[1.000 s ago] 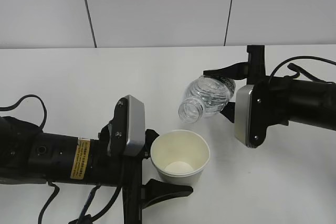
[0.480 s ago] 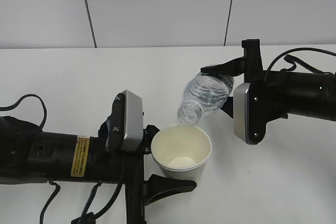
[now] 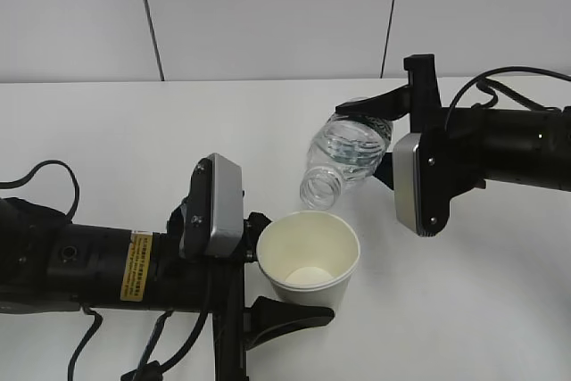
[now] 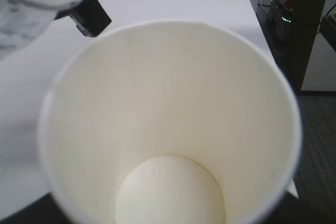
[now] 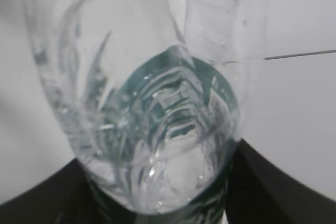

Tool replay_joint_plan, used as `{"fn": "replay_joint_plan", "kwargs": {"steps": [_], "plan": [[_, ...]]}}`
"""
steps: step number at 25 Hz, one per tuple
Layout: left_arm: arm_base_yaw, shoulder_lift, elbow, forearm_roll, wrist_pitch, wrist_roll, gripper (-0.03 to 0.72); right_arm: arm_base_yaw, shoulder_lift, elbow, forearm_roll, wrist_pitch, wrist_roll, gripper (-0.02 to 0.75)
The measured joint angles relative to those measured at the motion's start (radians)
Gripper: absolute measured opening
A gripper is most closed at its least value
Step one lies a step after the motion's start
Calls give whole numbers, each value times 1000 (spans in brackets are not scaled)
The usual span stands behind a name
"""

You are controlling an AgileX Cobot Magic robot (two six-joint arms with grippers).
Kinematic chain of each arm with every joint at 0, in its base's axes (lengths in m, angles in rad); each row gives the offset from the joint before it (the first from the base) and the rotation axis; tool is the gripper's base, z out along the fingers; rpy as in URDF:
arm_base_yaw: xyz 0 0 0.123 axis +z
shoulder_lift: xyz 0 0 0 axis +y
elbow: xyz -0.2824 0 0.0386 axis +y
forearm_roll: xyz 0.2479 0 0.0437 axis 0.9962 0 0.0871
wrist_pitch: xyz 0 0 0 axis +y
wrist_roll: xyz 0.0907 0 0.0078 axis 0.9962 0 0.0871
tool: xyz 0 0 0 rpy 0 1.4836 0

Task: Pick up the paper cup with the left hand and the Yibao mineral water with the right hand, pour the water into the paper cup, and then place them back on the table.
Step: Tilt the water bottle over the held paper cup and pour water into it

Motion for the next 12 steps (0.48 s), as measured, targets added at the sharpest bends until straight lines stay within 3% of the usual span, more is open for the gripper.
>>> {"fn": "replay_joint_plan", "kwargs": {"steps": [12], "plan": [[0,0,0,-13,30,0,433,0,0,0,34,2,-34,412]]}}
